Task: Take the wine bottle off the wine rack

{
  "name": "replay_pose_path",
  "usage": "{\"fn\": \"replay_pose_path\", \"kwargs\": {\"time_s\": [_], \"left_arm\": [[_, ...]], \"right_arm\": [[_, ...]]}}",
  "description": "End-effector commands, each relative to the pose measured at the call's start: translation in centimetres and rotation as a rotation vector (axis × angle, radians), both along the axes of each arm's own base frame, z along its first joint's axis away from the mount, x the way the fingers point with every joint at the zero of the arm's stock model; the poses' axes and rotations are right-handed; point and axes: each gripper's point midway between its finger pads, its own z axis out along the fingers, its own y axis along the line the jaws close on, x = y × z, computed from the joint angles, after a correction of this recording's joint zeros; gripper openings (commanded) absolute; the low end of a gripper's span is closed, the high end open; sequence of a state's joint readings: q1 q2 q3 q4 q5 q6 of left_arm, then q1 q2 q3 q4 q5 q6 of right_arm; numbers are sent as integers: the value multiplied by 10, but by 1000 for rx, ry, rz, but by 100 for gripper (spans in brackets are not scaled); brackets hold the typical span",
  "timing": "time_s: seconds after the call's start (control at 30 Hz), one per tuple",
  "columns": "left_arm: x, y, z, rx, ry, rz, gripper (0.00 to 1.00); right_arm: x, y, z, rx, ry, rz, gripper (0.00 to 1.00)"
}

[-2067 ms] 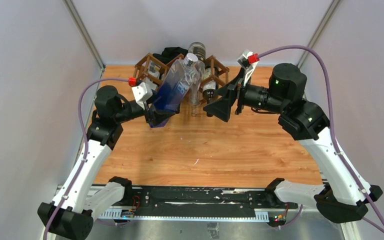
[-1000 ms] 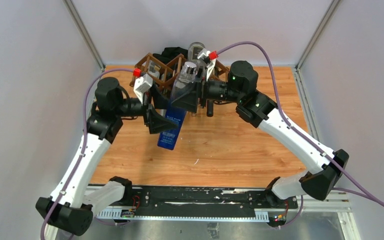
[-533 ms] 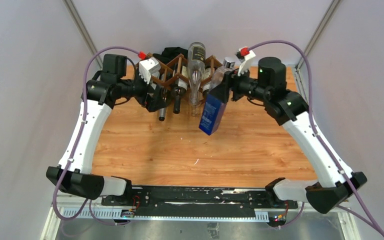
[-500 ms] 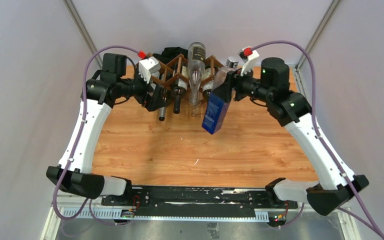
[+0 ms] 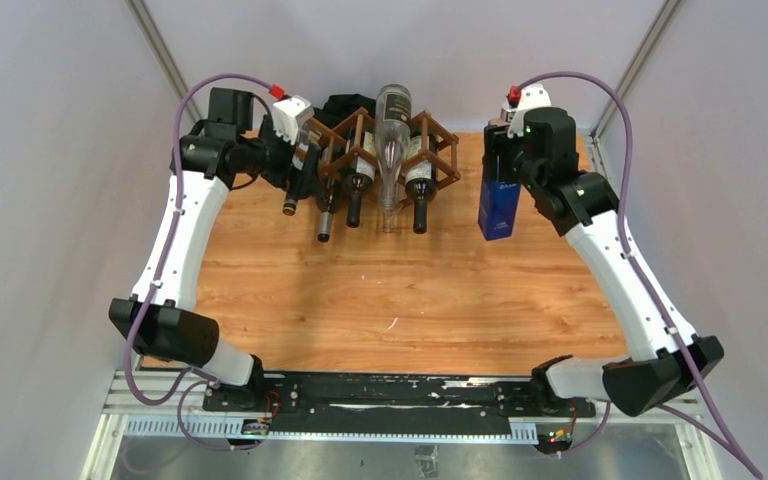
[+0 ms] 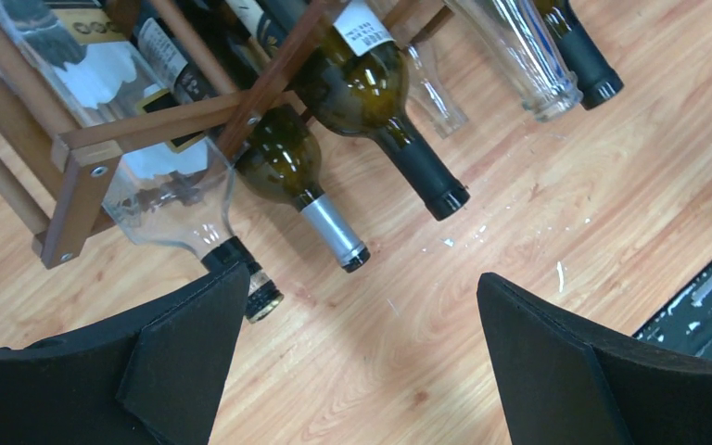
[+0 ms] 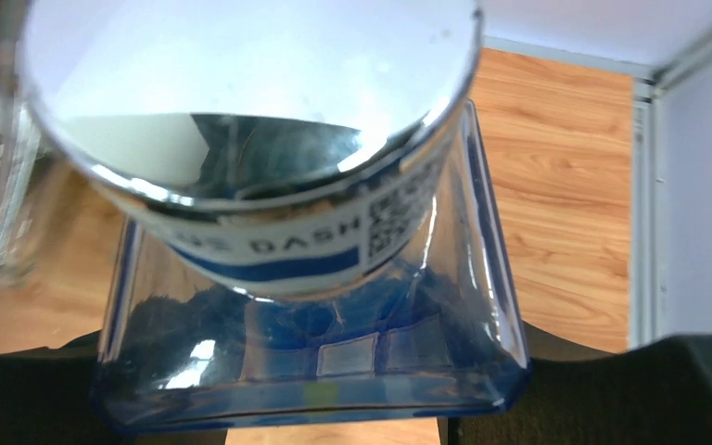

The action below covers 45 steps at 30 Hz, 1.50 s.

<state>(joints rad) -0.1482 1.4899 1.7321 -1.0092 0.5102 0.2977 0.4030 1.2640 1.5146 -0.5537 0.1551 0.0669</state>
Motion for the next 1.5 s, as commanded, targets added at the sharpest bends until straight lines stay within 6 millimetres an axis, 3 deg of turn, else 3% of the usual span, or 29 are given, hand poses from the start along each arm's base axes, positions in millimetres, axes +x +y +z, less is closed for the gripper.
{"fn": "replay_pose_path", "kwargs": {"time_s": [0.0, 0.2, 0.4, 0.83, 1.0, 1.23, 1.37, 1.47], "left_arm": [[12, 9, 18, -2, -57, 75, 100], [15, 17, 33, 35, -121, 100, 100], [18, 14, 25, 15, -84, 108, 100], [17, 11, 29, 9, -97, 83, 100], [14, 9, 28, 2, -96, 67, 100], [15, 10, 26, 11, -95, 71, 100], [13, 9, 28, 3, -97, 68, 100], [13, 10, 28, 5, -95, 71, 100]], "right_arm": [[42, -34, 43, -11, -206, -194, 0], [97, -47, 17, -18, -194, -287, 0], [147, -57, -14, 39, -180, -327, 0], [218, -34, -35, 95, -263, -270, 0], [233, -30, -49, 101, -273, -267, 0], [240, -30, -48, 126, -325, -269, 0], [240, -23, -55, 136, -317, -241, 14], [236, -26, -67, 131, -291, -258, 38]]}}
